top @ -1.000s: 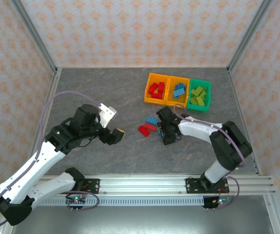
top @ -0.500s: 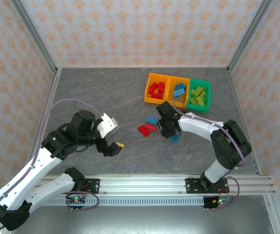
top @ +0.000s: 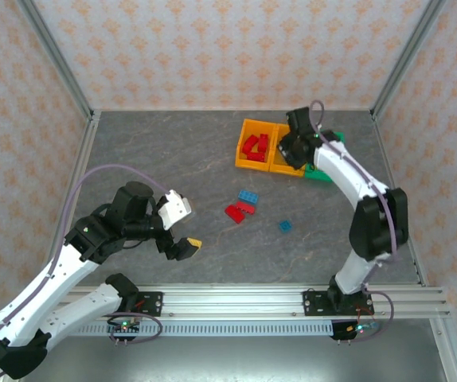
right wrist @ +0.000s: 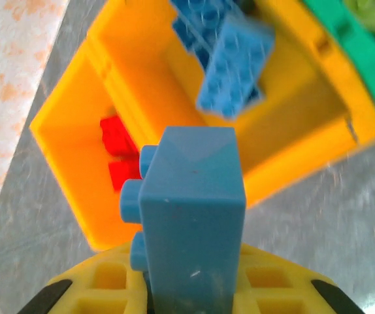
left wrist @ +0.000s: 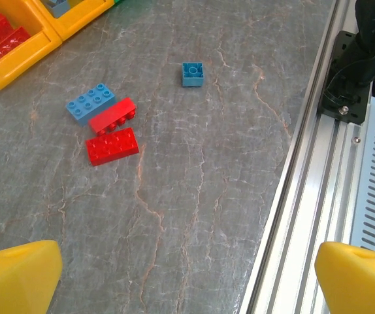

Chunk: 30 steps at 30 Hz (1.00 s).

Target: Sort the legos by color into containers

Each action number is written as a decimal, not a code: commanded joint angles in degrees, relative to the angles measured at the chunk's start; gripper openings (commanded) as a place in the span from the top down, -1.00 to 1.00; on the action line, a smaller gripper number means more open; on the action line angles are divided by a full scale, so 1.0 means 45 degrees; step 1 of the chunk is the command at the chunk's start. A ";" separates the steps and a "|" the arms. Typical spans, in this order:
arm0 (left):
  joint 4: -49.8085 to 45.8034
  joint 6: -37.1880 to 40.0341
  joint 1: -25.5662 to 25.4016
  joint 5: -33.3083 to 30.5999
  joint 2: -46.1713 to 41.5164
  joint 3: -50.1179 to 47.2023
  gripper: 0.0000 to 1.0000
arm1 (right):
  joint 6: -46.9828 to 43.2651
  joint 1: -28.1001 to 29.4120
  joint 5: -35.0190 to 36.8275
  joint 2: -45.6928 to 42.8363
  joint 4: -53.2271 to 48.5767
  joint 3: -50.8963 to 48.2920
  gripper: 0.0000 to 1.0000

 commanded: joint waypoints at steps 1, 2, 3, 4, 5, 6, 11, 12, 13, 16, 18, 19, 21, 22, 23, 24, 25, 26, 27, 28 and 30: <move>0.0056 0.0206 -0.0096 -0.0081 -0.0150 0.0290 -1.00 | -0.1381 -0.0428 -0.0624 0.1600 -0.1967 0.1631 0.61; 0.0046 0.0173 -0.0096 -0.0154 -0.0172 0.0303 -1.00 | -0.1557 -0.0510 -0.0759 0.2029 -0.2143 0.2212 0.59; 0.0056 0.0121 -0.0096 -0.0237 -0.0186 0.0304 -1.00 | -0.1741 -0.0585 -0.0880 0.2372 -0.2273 0.2666 0.54; 0.0084 0.0076 -0.0096 -0.0320 -0.0225 0.0289 -1.00 | -0.1987 -0.0638 -0.1065 0.2772 -0.2522 0.3324 0.50; 0.0133 0.0060 -0.0096 -0.0353 -0.0235 0.0266 -1.00 | -0.2253 -0.0696 -0.1247 0.3113 -0.2819 0.3878 0.44; 0.0162 0.0069 -0.0107 -0.0380 -0.0261 0.0255 -1.00 | -0.2456 -0.0718 -0.1231 0.3394 -0.3209 0.4421 0.37; 0.0249 0.0040 -0.0115 -0.0321 -0.0218 0.0150 -1.00 | -0.3588 -0.0718 -0.0918 0.3181 -0.4036 0.5546 -0.19; 0.0317 0.0013 -0.0115 -0.0288 -0.0213 0.0118 -1.00 | -0.3665 -0.0719 -0.0821 0.2913 -0.4027 0.5401 -0.24; 0.0404 -0.0027 -0.0115 -0.0252 -0.0193 0.0053 -1.00 | -0.3705 -0.0717 -0.0681 0.2518 -0.4064 0.5187 -0.26; 0.0629 -0.0083 -0.0115 -0.0130 -0.0063 -0.0029 -1.00 | -0.3613 -0.0653 -0.0453 0.0823 -0.3918 0.3738 -0.28; 0.0669 -0.0079 -0.0120 -0.0128 0.0075 -0.0065 -1.00 | -0.3262 -0.0484 -0.0267 -0.0722 -0.3557 0.2037 -0.29; 0.0705 -0.0075 -0.0115 -0.0143 0.0150 -0.0071 -1.00 | -0.2988 -0.0333 -0.0123 -0.1634 -0.3400 0.1098 -0.29; 0.0807 -0.0082 -0.0113 -0.0071 0.0252 -0.0142 -1.00 | -0.2436 0.0068 0.0229 -0.3366 -0.3133 -0.0798 -0.30; 0.0889 -0.0057 -0.0134 0.0002 0.0303 -0.0198 -1.00 | -0.2150 0.0381 0.0530 -0.4266 -0.3086 -0.1679 -0.33; 0.0962 -0.0060 -0.0140 0.0088 0.0361 -0.0253 -1.00 | -0.1896 0.0747 0.0752 -0.5090 -0.3067 -0.2667 -0.35; 0.1036 -0.0047 -0.0149 0.0175 0.0409 -0.0296 -1.00 | -0.1632 0.1105 0.1028 -0.5771 -0.3155 -0.3523 -0.38; 0.1079 -0.0030 -0.0154 0.0272 0.0511 -0.0302 -1.00 | -0.1312 0.1568 0.1249 -0.6458 -0.3300 -0.4425 -0.42; 0.1100 0.0018 -0.0164 0.0371 0.0588 -0.0332 -1.00 | -0.1005 0.2084 0.1355 -0.7033 -0.3407 -0.5237 -0.47; 0.1120 0.0050 -0.0172 0.0460 0.0686 -0.0347 -1.00 | -0.0812 0.2533 0.1395 -0.7408 -0.3510 -0.5888 -0.51; 0.1104 0.0127 -0.0174 0.0539 0.0814 -0.0358 -1.00 | -0.0658 0.3088 0.1565 -0.7690 -0.3687 -0.6622 -0.58; 0.1030 0.0245 -0.0174 0.0627 0.1012 -0.0313 -1.00 | -0.0643 0.4053 0.1958 -0.7753 -0.4311 -0.7462 -0.77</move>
